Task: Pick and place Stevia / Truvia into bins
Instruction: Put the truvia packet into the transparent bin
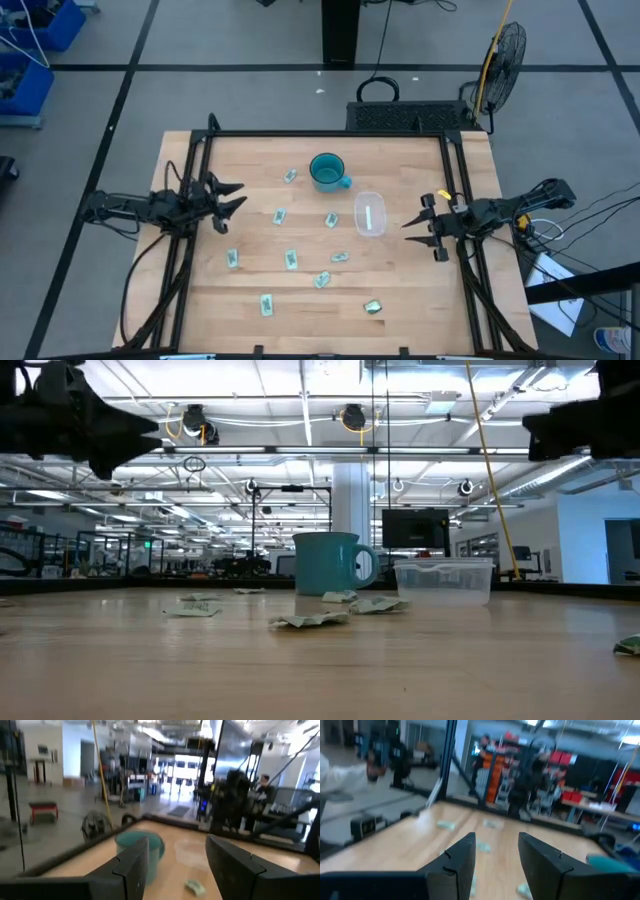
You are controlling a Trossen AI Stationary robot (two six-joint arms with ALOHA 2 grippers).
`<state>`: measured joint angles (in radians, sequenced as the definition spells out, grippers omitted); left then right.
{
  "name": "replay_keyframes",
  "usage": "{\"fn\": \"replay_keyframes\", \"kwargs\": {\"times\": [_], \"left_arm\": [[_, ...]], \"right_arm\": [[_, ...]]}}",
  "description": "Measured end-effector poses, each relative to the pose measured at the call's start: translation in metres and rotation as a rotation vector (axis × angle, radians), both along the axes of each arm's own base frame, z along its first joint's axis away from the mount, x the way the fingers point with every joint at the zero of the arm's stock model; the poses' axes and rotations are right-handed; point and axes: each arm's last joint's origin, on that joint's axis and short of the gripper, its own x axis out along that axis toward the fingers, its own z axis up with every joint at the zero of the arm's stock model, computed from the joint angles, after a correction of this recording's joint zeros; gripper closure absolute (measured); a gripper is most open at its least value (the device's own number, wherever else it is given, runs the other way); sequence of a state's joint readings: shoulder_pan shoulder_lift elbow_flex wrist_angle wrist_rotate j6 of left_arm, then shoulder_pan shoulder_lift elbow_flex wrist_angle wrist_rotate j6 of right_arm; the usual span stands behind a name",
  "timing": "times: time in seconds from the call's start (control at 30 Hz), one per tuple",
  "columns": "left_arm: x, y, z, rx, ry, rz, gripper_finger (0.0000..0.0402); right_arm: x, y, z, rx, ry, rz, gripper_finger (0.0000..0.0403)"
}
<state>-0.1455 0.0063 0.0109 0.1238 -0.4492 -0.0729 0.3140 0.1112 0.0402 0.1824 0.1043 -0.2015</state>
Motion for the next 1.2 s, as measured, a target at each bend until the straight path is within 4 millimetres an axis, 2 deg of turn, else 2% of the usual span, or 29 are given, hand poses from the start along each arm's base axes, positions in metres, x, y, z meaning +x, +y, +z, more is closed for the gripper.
{"fn": "replay_keyframes", "kwargs": {"times": [0.17, 0.33, 0.43, 0.53, 0.63, 0.7, 0.77, 0.9, 1.03, 1.13, 1.2], "left_arm": [[0.002, -0.001, -0.007, -0.091, 0.048, -0.038, 0.0199], [0.005, -0.001, -0.007, -0.088, 0.142, -0.018, 0.0199], [0.004, 0.001, 0.016, -0.109, 0.206, 0.014, 0.0201], [0.001, 0.002, 0.039, -0.115, 0.408, 0.026, 0.0214], [0.003, 0.001, 0.07, -0.102, 0.578, 0.037, 0.0238], [0.009, 0.001, 0.084, -0.055, 0.69, 0.061, 0.0252], [0.021, 0.001, 0.097, -0.005, 0.719, 0.093, 0.0263], [0.053, 0.0, 0.108, 0.074, 0.737, 0.125, 0.0273], [0.081, 0.006, 0.099, 0.089, 0.791, 0.161, 0.0264], [0.094, 0.012, 0.089, 0.066, 0.854, 0.195, 0.0252], [0.102, 0.015, 0.08, 0.033, 0.893, 0.199, 0.0247]], "right_arm": [[-0.001, 0.0, 0.011, 0.019, -0.11, -0.003, 0.0261], [-0.002, -0.001, 0.014, 0.061, -0.138, 0.002, 0.0261], [-0.004, -0.002, 0.022, 0.012, -0.233, -0.054, 0.0261], [-0.006, -0.006, 0.03, -0.006, -0.314, -0.176, 0.0261], [-0.004, -0.007, 0.03, -0.044, -0.305, -0.226, 0.0258], [0.001, -0.008, 0.027, -0.053, -0.259, -0.235, 0.0253], [0.005, -0.009, 0.042, -0.04, -0.262, -0.258, 0.0245], [0.025, -0.013, 0.072, -0.076, -0.178, -0.371, 0.023], [0.059, -0.019, 0.092, -0.105, 0.032, -0.448, 0.0223], [0.087, -0.019, 0.086, -0.127, 0.209, -0.44, 0.0223], [0.103, -0.017, 0.071, -0.155, 0.312, -0.389, 0.0225]]}}
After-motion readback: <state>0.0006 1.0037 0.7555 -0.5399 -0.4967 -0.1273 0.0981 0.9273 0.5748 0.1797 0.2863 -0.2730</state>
